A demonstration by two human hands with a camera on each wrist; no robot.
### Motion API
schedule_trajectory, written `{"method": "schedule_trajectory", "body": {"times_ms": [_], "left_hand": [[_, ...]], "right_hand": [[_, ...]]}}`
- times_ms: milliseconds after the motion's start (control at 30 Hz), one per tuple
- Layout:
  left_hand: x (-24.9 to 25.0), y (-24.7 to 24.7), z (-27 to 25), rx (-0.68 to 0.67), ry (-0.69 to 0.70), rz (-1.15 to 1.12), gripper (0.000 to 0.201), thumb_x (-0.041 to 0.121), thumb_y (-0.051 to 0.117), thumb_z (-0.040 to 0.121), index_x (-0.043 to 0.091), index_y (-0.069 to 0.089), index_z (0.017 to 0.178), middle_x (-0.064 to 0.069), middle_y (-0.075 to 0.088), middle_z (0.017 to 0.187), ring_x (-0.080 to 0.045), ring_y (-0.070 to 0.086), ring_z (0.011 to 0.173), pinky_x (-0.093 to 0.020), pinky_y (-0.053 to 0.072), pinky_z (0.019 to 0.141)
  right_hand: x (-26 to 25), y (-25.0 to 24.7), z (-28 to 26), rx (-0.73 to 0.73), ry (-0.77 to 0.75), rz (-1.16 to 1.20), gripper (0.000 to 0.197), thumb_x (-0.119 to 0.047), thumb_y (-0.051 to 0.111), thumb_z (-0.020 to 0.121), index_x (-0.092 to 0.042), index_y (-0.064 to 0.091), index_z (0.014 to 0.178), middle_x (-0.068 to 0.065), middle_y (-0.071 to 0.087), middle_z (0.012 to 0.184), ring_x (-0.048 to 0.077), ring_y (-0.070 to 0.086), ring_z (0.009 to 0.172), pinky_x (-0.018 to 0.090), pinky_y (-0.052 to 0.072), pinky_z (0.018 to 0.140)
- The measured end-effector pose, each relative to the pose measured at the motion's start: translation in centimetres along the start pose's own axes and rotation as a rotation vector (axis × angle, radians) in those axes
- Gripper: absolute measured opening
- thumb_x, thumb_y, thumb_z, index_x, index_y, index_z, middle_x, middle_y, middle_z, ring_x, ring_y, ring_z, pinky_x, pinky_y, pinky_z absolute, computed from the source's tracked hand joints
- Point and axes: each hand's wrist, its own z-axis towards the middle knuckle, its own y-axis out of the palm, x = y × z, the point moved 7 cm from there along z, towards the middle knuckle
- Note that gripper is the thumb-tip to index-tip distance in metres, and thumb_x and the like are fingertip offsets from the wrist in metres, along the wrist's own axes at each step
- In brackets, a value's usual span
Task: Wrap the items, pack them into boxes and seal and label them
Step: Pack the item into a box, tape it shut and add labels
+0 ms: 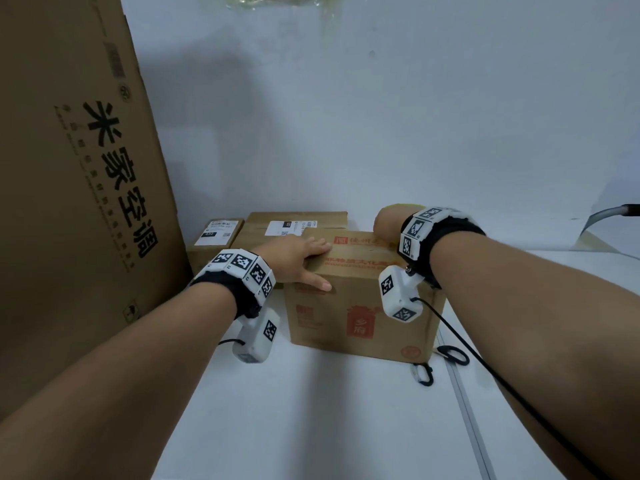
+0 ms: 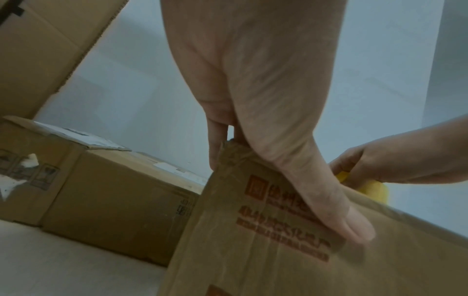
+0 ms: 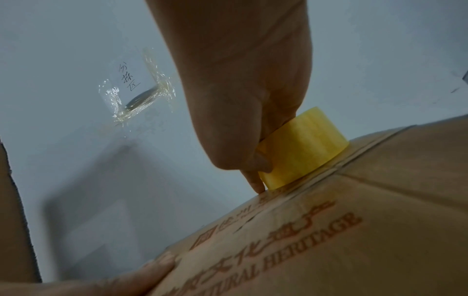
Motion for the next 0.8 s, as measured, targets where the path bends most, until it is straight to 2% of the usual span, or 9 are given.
{"method": "schedule_trajectory", "body": {"times_ms": [167,267,333,400,467,567,667,733,800], "left_hand": [[-0.5,-0.1,-0.2,-0.046,-0.041,-0.026,0.100,0.075,0.064,0.070,0.037,0.024,0.153,0.012,0.022,0.161,-0.014,0.020,0.148,-0.040,0.018,0.121],[0.0,-0.5,-0.4,-0.089,-0.065,0.007,0.098,0.072,0.064,0.074,0.036,0.021,0.154,0.012,0.019,0.161,-0.016,0.022,0.147,-0.040,0.018,0.121],[0.2,-0.6,-0.5,-0.104,-0.073,0.027,0.097,0.072,0.063,0.076,0.036,0.019,0.155,0.012,0.017,0.162,-0.016,0.021,0.148,-0.041,0.018,0.121],[0.1,-0.5,-0.5,-0.110,-0.079,0.027,0.098,0.073,0.063,0.075,0.036,0.019,0.154,0.013,0.017,0.162,-0.016,0.021,0.148,-0.042,0.019,0.120],[0.0,-0.4,-0.5,-0.106,-0.072,0.019,0.098,0.073,0.063,0.075,0.036,0.019,0.154,0.013,0.018,0.162,-0.016,0.021,0.148,-0.042,0.019,0.120],[-0.1,-0.5,-0.3,-0.097,-0.059,0.002,0.098,0.072,0.064,0.075,0.035,0.020,0.154,0.013,0.019,0.161,-0.016,0.022,0.147,-0.041,0.019,0.121],[-0.2,-0.6,-0.2,-0.091,-0.056,0.000,0.098,0.073,0.064,0.073,0.036,0.022,0.154,0.014,0.021,0.161,-0.016,0.022,0.147,-0.041,0.019,0.121],[-0.4,-0.5,-0.2,-0.082,-0.063,-0.009,0.100,0.075,0.065,0.072,0.036,0.023,0.154,0.015,0.023,0.160,-0.016,0.024,0.147,-0.040,0.021,0.120],[-0.6,-0.4,-0.3,-0.067,-0.070,-0.027,0.100,0.075,0.065,0.071,0.037,0.024,0.153,0.014,0.024,0.160,-0.016,0.025,0.146,-0.039,0.022,0.120]], "right_hand": [[0.2,0.7,-0.9,-0.018,-0.004,0.029,0.035,-0.021,0.060,0.087,-0.011,0.068,0.119,0.012,0.065,0.122,0.030,0.061,0.114,0.044,0.050,0.097],[0.0,0.6,-1.4,-0.001,-0.020,0.006,0.035,-0.024,0.060,0.086,-0.015,0.068,0.119,0.011,0.065,0.122,0.030,0.061,0.111,0.043,0.051,0.094],[0.0,0.1,-1.7,0.022,-0.037,-0.063,0.038,-0.019,0.053,0.091,-0.021,0.061,0.128,0.008,0.059,0.132,0.029,0.058,0.116,0.038,0.050,0.090],[-0.1,-1.1,-1.9,0.093,-0.092,-0.042,0.046,-0.013,0.042,0.096,-0.029,0.051,0.139,0.007,0.049,0.143,0.029,0.051,0.124,0.038,0.046,0.093],[-0.7,-2.9,-2.1,0.203,-0.181,0.157,0.048,-0.013,0.041,0.098,-0.030,0.044,0.142,0.011,0.045,0.146,0.031,0.046,0.129,0.039,0.040,0.100],[-2.1,-4.8,-2.6,0.301,-0.244,0.597,0.051,-0.013,0.047,0.098,-0.026,0.037,0.146,0.014,0.045,0.144,0.031,0.045,0.128,0.037,0.039,0.101],[-3.0,-4.0,-3.0,0.338,-0.167,1.117,0.051,-0.018,0.052,0.097,-0.023,0.037,0.146,0.011,0.048,0.134,0.026,0.050,0.117,0.038,0.043,0.101],[-3.0,-2.5,-3.2,0.348,-0.101,1.279,0.050,-0.025,0.056,0.097,-0.017,0.040,0.143,0.005,0.048,0.127,0.021,0.050,0.115,0.037,0.043,0.102],[-2.7,-0.5,-3.1,0.337,-0.030,1.335,0.047,-0.036,0.060,0.094,-0.011,0.051,0.133,0.001,0.055,0.121,0.018,0.055,0.107,0.032,0.048,0.092]]}}
